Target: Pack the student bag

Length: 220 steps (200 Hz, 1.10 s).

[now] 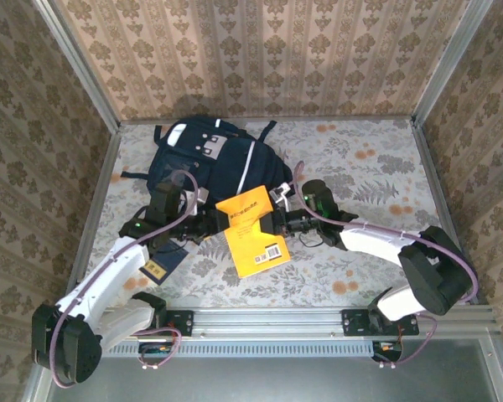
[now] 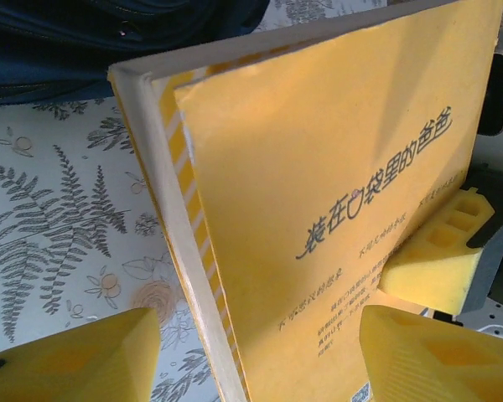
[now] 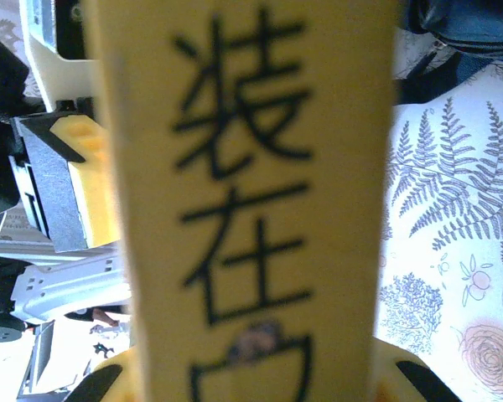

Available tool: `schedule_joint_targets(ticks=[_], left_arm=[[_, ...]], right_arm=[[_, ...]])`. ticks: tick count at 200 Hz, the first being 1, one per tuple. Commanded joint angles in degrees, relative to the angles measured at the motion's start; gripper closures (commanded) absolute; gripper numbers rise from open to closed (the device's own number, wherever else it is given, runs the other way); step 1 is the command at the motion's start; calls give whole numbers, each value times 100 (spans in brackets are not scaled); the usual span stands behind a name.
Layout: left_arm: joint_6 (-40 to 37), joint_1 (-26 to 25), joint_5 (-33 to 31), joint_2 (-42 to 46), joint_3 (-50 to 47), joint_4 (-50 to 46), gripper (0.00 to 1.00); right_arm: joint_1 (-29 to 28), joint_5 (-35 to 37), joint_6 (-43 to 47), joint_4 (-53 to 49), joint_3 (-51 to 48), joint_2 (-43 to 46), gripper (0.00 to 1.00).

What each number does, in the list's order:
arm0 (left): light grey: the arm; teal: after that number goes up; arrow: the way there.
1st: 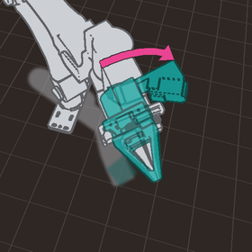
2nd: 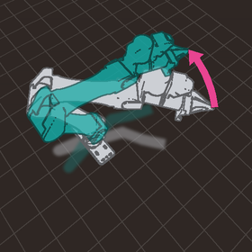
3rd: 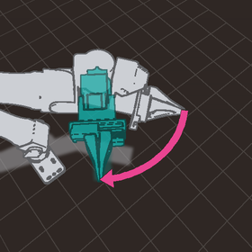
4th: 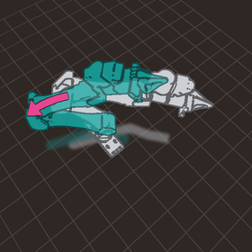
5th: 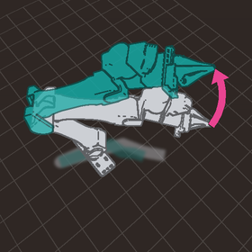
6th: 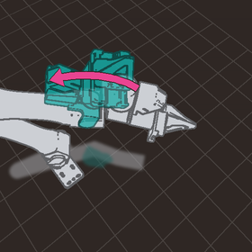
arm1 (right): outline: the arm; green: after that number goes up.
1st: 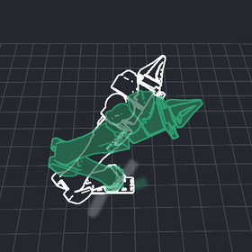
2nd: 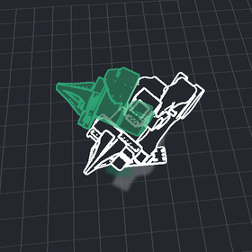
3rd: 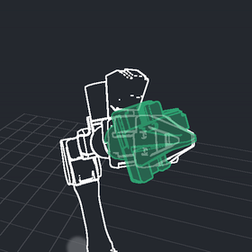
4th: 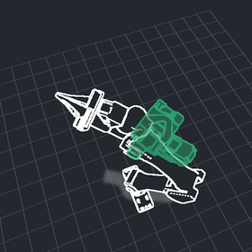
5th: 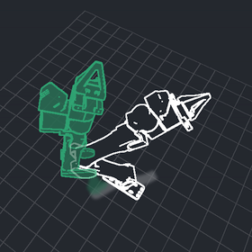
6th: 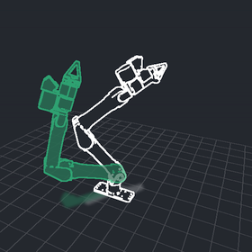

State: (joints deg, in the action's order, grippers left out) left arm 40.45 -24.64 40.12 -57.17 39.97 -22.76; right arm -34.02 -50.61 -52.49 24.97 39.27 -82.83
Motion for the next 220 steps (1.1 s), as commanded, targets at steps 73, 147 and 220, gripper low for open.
schedule_joint_targets(ticks=[73, 147, 220], left_arm=[[327, 36, 1146, 21, 25, 1226, 31], [332, 38, 1149, -297, -151, 1423, 31], [793, -82, 1457, -31, -112, 2314, 43]], right_arm=[[-28, -463, -714, 1142, 270, 718, 100], [-24, -481, -719, 1064, 355, 912, 100], [23, -341, -625, 933, 222, 933, 100]])
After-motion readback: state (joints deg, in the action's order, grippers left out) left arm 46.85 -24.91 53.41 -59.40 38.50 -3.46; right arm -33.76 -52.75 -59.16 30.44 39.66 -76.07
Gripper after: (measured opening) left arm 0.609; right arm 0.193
